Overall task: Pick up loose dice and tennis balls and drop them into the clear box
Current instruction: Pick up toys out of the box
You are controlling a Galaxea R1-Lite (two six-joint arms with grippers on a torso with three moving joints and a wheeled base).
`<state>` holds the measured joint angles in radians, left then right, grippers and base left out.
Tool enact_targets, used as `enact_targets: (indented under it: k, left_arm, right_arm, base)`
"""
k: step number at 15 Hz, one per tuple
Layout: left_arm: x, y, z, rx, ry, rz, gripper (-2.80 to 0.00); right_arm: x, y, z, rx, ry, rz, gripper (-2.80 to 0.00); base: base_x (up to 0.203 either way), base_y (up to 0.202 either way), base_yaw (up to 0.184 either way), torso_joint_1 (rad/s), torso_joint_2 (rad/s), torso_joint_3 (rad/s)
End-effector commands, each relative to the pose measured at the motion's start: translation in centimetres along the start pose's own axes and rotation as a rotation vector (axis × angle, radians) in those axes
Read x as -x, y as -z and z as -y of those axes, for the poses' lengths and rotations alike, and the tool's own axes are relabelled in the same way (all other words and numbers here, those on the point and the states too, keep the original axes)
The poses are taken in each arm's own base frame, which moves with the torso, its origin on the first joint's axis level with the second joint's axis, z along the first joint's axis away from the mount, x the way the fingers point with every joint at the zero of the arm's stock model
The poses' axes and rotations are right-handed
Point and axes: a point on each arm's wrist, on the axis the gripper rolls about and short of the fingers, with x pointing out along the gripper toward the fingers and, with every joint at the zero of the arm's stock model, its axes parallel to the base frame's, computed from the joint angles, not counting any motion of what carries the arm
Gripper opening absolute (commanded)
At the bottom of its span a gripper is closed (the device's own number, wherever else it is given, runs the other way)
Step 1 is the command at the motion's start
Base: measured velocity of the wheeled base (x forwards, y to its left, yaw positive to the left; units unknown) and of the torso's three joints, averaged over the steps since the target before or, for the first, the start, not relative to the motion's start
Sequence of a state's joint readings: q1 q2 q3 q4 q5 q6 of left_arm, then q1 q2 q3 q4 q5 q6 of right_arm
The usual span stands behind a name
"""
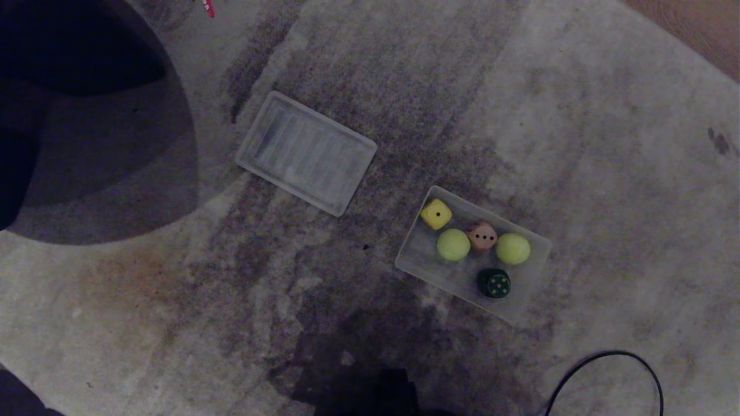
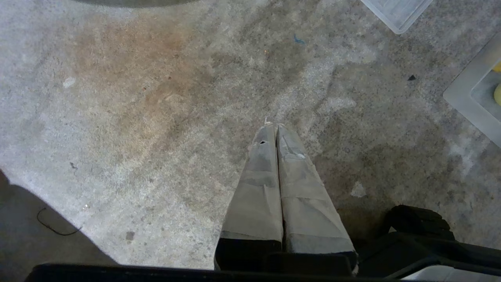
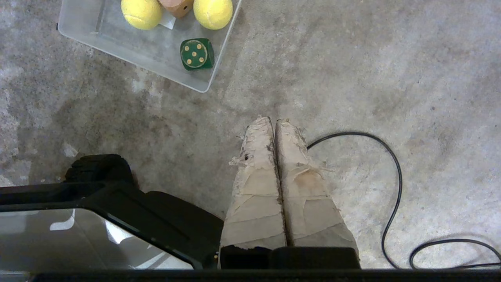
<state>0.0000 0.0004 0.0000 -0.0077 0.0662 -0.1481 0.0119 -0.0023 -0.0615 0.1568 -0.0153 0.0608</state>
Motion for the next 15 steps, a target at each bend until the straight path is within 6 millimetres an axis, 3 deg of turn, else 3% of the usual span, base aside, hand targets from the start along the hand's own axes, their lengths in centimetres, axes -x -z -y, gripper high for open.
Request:
enact_targets:
  k: [1,6,15]
  left_arm:
    - [-0.01,0.0,0.0,0.002,-0.001,-0.001,-2.8]
    - [-0.01,-0.01,0.0,0.004,0.0,-0.001,-2.8]
    - [-0.01,-0.02,0.0,0.007,-0.001,0.001,-2.8]
  right_arm:
    - [-0.02,0.01,0.0,0.0,0.0,-0.004,-2.8]
    - [-0.02,0.01,0.0,0.0,0.0,-0.004,-2.8]
    - [0.0,-0.03,0.0,-0.004,0.001,-0.002,-2.8]
  base:
    - [0.0,0.0,0.0,0.0,0.0,0.0]
    - [0.0,0.0,0.0,0.0,0.0,0.028]
    - [0.0,0.0,0.0,0.002,0.0,0.199]
